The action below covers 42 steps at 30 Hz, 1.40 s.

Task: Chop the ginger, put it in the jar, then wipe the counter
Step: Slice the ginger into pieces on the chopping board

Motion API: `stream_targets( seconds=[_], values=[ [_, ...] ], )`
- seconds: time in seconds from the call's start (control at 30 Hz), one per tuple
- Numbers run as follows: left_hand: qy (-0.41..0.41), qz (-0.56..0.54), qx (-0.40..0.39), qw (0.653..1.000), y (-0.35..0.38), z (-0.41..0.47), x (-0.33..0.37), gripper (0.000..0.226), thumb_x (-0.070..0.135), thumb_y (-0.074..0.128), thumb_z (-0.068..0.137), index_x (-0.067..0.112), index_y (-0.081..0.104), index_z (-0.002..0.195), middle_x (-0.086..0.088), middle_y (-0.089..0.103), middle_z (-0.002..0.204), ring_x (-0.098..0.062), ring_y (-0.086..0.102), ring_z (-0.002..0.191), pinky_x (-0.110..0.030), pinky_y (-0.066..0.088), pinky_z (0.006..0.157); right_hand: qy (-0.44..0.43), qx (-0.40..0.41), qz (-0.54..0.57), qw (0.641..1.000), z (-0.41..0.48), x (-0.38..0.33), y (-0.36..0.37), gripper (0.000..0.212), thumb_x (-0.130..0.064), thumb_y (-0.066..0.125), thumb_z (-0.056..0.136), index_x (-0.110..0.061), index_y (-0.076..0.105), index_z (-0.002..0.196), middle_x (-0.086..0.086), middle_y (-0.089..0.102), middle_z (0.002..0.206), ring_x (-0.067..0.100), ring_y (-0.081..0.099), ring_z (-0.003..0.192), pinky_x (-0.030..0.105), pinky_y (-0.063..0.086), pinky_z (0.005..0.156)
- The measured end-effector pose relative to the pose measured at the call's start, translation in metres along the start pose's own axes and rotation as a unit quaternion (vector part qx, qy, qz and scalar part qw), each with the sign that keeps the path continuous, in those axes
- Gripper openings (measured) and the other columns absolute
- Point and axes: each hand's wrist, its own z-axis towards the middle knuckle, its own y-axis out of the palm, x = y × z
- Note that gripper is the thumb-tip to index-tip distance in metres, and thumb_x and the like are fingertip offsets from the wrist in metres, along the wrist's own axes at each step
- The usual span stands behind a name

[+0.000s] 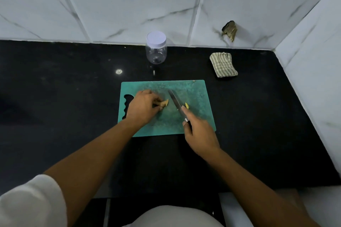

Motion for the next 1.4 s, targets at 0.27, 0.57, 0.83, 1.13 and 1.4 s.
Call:
stream_targets(
  seconds=[0.27,0.57,0.83,1.13,1.4],
  values=[
    [0.061,0.002,-0.018,0.998,-0.006,0.001,-0.008,0.028,0.034,0.079,0.085,0.030,0.072,0.112,0.009,0.064,0.106,-0.013,0.056,0.101,-0.038,0.055,0.085,0.010,-0.007,-0.052,0.999,-0.017,-0.022,0.013,0.057,-0.027,0.041,0.108,-0.034,0.026,0.162,0.000,0.062,0.106,0.021,0.061,0.090,0.046,0.055,0.077],
    [0.092,-0.001,-0.032,0.995,-0.010,0.005,-0.013,0.029,0.033,0.080,0.086,0.028,0.075,0.113,0.008,0.064,0.110,-0.014,0.058,0.105,-0.040,0.057,0.086,0.027,0.034,-0.041,0.998,-0.025,-0.027,0.021,0.057,-0.025,0.046,0.106,-0.032,0.031,0.161,0.000,0.063,0.101,0.018,0.061,0.084,0.044,0.056,0.070],
    [0.094,-0.003,-0.027,0.995,-0.009,0.005,-0.015,0.029,0.040,0.080,0.084,0.031,0.074,0.111,0.012,0.062,0.101,-0.010,0.057,0.095,-0.034,0.056,0.077,0.062,0.052,-0.021,0.997,-0.030,-0.037,0.026,0.057,-0.025,0.046,0.106,-0.034,0.030,0.161,-0.002,0.062,0.098,0.016,0.060,0.082,0.042,0.055,0.071],
    [0.115,-0.004,-0.016,0.993,0.000,-0.008,-0.017,0.032,0.041,0.070,0.093,0.032,0.071,0.123,0.009,0.065,0.105,-0.015,0.061,0.098,-0.039,0.057,0.074,0.070,0.046,-0.028,0.996,-0.024,-0.048,0.033,0.058,-0.025,0.045,0.107,-0.031,0.028,0.162,0.000,0.061,0.101,0.018,0.060,0.086,0.040,0.053,0.072],
    [0.114,-0.003,-0.016,0.993,-0.001,-0.010,-0.011,0.032,0.036,0.067,0.096,0.030,0.071,0.127,0.007,0.061,0.100,-0.016,0.058,0.097,-0.029,0.041,0.066,0.073,0.052,-0.038,0.995,-0.025,-0.051,0.034,0.060,-0.026,0.043,0.107,-0.034,0.024,0.163,-0.002,0.057,0.095,0.015,0.057,0.078,0.039,0.052,0.067]
  ],
)
